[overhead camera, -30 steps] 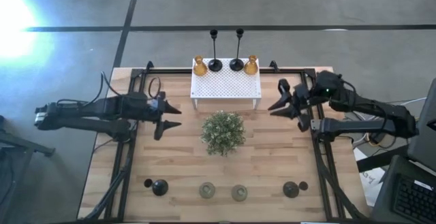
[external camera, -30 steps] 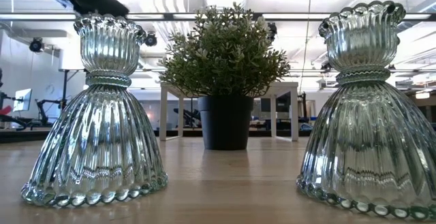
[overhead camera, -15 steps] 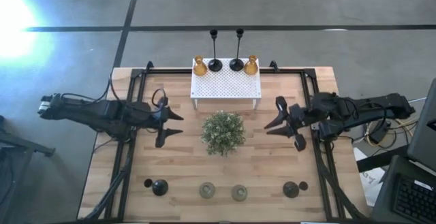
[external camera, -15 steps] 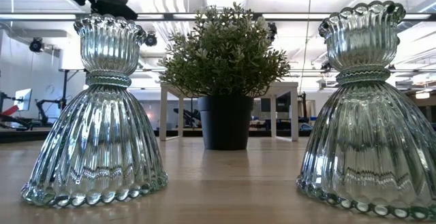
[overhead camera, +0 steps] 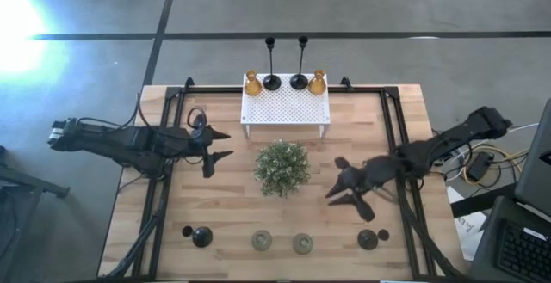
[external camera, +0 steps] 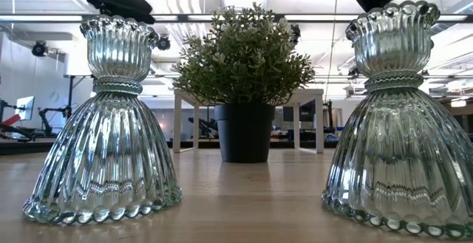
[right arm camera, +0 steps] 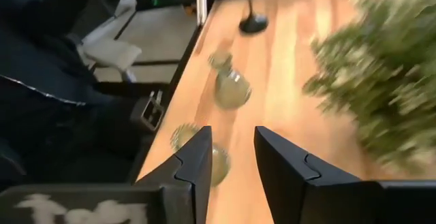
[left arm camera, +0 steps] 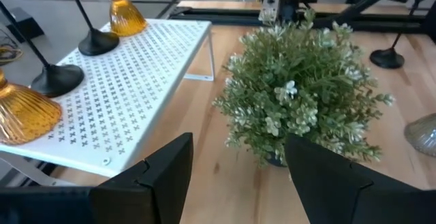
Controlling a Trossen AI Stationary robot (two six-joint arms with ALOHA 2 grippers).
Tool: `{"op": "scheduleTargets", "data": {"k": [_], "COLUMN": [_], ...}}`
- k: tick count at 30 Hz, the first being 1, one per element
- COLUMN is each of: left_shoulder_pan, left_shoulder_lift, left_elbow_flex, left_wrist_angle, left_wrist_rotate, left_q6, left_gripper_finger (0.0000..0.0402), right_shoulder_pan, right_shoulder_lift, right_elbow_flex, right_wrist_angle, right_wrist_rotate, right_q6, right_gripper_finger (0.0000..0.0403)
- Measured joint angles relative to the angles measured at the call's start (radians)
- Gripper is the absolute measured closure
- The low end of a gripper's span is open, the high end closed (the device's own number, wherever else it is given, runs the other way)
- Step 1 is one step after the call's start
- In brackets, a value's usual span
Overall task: Pick & Place candle stick holders
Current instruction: Put the right green glass candle holder on the shelf
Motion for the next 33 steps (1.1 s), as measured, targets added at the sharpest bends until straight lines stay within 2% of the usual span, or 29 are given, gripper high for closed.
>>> {"op": "scheduleTargets", "data": {"k": [8,15,23,33], "left_shoulder_pan": [0.0,0.0,0.0,0.0], "left_shoulder_lift": [-0.002,-0.002,-0.002,-0.002], "left_elbow_flex": [0.0,0.0,0.0,0.0], "left_wrist_angle": [0.002,0.001,0.001,0.001], "left_wrist_rotate": [0.0,-0.012,-0.023,-0.023], "left_q6": [0.0,0.031,0.051,0.056], "left_gripper_finger": [0.0166,0.0166,0.0166,0.0166], "right_shoulder_pan": [0.057,0.088,0.095,0.102], "right_shoulder_lift": [0.134,0.263,0.408,0.535], "right_elbow_flex": [0.0,0.0,0.0,0.014], "right_wrist_angle": [0.0,0.0,0.019,0.229], "right_wrist_rotate": [0.001,-0.002,-0.006,-0.13], "right_q6": [0.233,0.327,0.334,0.347], "right_gripper_finger": [0.0251,0.0191,0.0135,0.0121]}}
